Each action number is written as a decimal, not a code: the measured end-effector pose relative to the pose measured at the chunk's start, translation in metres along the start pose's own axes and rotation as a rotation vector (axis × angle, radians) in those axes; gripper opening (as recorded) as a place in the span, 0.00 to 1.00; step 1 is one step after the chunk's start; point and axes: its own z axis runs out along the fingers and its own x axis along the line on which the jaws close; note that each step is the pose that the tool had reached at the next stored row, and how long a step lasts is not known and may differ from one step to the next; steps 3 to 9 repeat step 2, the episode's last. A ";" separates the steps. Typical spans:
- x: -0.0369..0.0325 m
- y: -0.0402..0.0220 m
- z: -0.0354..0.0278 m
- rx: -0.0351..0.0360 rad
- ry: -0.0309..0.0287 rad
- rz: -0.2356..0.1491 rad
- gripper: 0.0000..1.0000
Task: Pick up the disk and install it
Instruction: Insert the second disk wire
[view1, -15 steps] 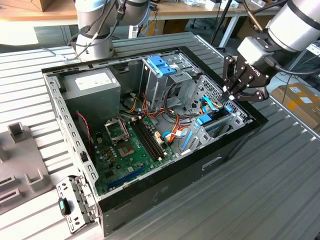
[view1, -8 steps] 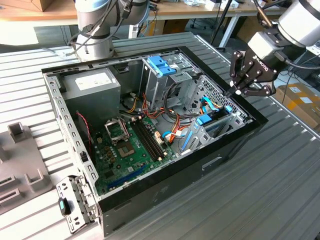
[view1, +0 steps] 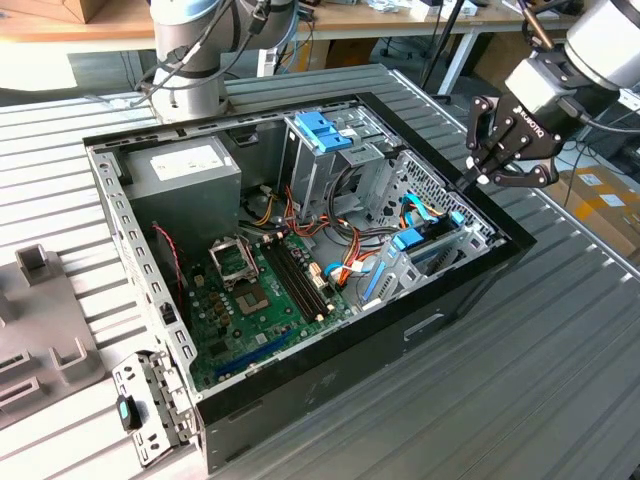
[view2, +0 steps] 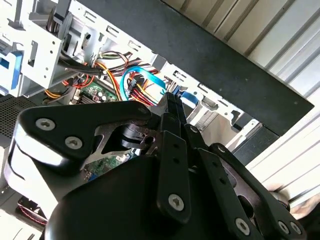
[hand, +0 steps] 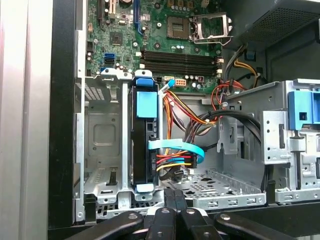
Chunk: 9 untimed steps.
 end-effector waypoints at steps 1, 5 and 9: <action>0.0000 0.0000 0.0000 0.0000 0.0000 0.000 0.11; 0.0000 0.0000 0.0000 0.0000 0.0000 0.000 0.11; 0.0000 0.0000 0.0000 0.0000 0.0000 0.000 0.11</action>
